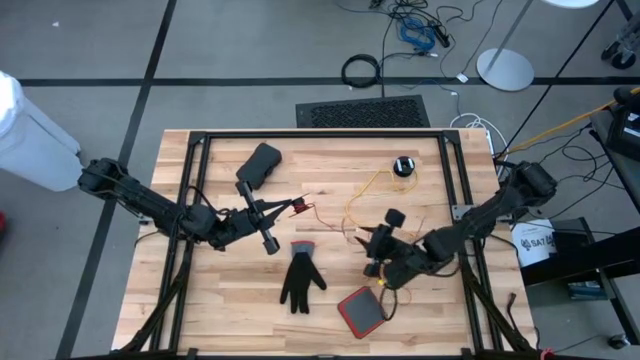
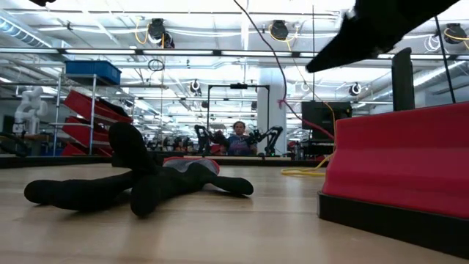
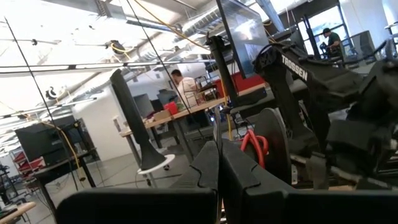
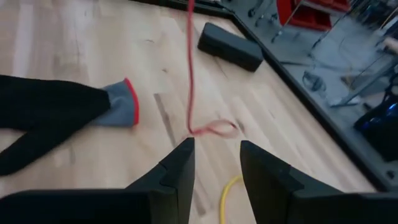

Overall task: Coil cords
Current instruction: Coil the red wire onto the black spool

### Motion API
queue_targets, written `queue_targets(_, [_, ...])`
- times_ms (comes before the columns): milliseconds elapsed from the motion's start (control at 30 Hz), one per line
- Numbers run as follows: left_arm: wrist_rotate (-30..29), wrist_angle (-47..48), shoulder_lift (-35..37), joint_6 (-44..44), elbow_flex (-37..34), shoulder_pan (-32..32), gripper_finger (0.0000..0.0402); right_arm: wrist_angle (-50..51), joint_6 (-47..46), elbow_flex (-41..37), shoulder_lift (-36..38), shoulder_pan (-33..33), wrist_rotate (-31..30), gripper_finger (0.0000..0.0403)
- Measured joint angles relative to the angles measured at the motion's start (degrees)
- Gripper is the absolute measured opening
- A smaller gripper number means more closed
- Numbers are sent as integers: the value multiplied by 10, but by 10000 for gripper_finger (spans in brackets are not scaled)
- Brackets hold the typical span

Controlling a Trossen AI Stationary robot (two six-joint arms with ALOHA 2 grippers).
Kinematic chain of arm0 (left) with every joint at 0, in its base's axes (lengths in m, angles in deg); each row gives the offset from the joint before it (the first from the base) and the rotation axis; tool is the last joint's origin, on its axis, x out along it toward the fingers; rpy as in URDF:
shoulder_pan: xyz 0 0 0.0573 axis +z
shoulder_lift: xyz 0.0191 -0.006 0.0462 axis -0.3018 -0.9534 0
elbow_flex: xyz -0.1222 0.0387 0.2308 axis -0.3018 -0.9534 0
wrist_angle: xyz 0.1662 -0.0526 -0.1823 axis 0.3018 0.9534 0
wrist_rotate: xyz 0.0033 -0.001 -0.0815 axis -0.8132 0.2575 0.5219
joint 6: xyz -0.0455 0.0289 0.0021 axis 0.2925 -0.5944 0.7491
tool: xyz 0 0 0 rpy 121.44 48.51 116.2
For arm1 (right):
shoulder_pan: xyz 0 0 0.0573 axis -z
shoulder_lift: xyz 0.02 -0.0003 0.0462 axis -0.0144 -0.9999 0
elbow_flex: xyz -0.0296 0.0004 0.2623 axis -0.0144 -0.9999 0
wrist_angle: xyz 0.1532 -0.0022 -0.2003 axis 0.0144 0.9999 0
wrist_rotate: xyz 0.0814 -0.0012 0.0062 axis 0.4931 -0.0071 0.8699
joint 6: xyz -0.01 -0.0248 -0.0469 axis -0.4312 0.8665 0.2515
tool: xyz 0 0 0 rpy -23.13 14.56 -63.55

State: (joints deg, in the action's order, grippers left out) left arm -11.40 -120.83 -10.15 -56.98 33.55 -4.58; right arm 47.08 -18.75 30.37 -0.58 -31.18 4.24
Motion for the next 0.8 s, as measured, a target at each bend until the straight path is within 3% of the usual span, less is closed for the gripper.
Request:
queue_targets(267, [0,5,0,1,0,0,0,-121,98,0,-48,54,-2,116])
queue_targets(633, [0,9,0,2,0,0,0,-165,120,0,-48,74,40,115])
queue_targets(800, [0,10,0,2,0,0,0,-165,120,0,-48,85,41,88])
